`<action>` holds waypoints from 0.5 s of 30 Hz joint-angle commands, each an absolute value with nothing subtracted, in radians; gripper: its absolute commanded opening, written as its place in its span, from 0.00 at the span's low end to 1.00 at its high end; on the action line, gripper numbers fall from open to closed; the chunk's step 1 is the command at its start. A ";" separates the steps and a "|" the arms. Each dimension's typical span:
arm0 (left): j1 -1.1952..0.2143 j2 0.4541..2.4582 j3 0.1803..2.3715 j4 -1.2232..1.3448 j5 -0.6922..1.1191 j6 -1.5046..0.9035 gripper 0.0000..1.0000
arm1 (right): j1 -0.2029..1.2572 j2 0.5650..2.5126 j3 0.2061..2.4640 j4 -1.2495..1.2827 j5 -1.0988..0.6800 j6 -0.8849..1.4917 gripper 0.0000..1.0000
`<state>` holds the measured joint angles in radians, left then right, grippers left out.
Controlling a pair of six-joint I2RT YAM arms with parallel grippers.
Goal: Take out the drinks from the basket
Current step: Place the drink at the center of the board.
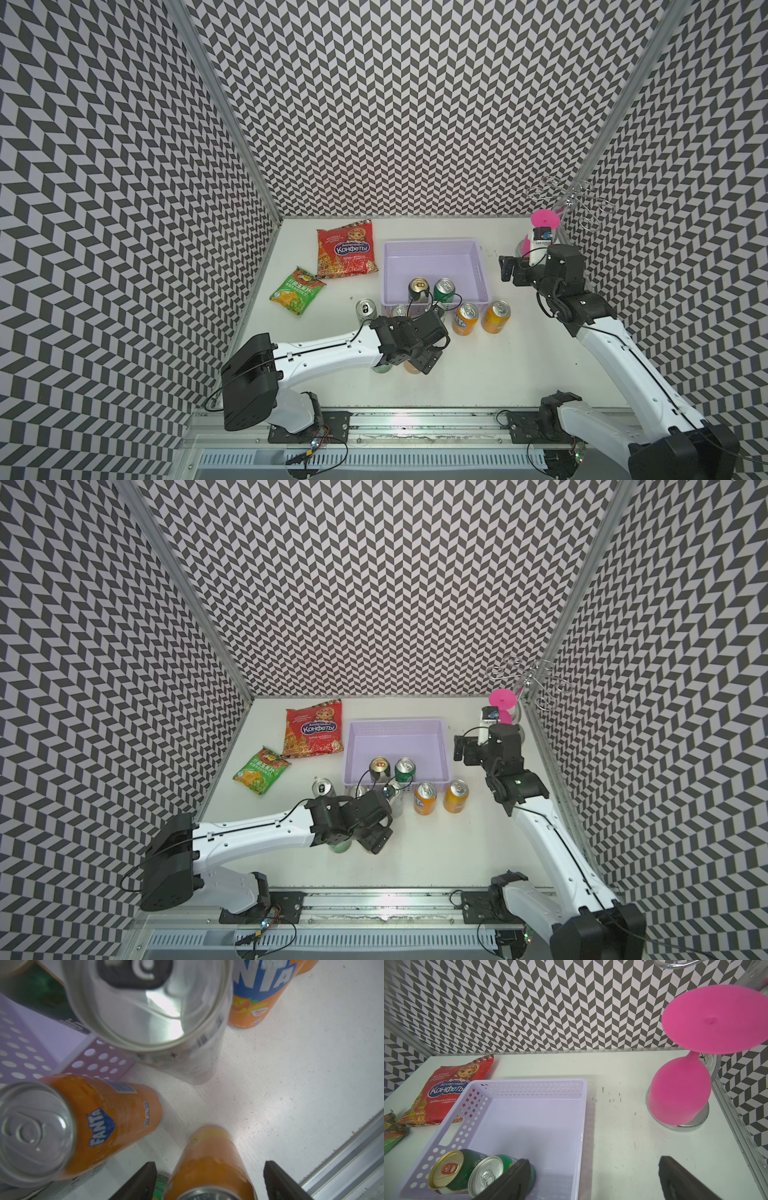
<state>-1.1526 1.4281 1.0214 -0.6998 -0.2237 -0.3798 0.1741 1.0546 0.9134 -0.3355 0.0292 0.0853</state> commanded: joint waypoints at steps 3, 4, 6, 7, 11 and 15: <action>-1.153 1.359 1.088 -0.735 -0.235 -0.348 0.89 | 0.171 1.055 0.907 -0.278 -0.006 0.071 1.00; -1.151 1.354 1.097 -0.744 -0.236 -0.342 0.89 | 0.171 1.055 0.908 -0.275 -0.016 0.067 1.00; -1.142 1.344 1.111 -0.754 -0.247 -0.326 0.90 | 0.170 1.057 0.905 -0.272 -0.034 0.065 1.00; -1.138 1.339 1.114 -0.759 -0.259 -0.316 0.91 | 0.170 1.058 0.905 -0.270 -0.042 0.063 1.00; -1.097 1.320 1.124 -0.784 -0.288 -0.278 0.92 | 0.170 1.064 0.906 -0.269 -0.089 0.052 1.00; -1.044 1.289 1.137 -0.778 -0.293 -0.227 0.93 | 0.173 1.076 0.908 -0.267 -0.133 0.039 1.00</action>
<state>-1.0733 1.3266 1.0981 -0.7597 -0.2676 -0.2798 0.1741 1.0664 0.9134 -0.3256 -0.0826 0.0586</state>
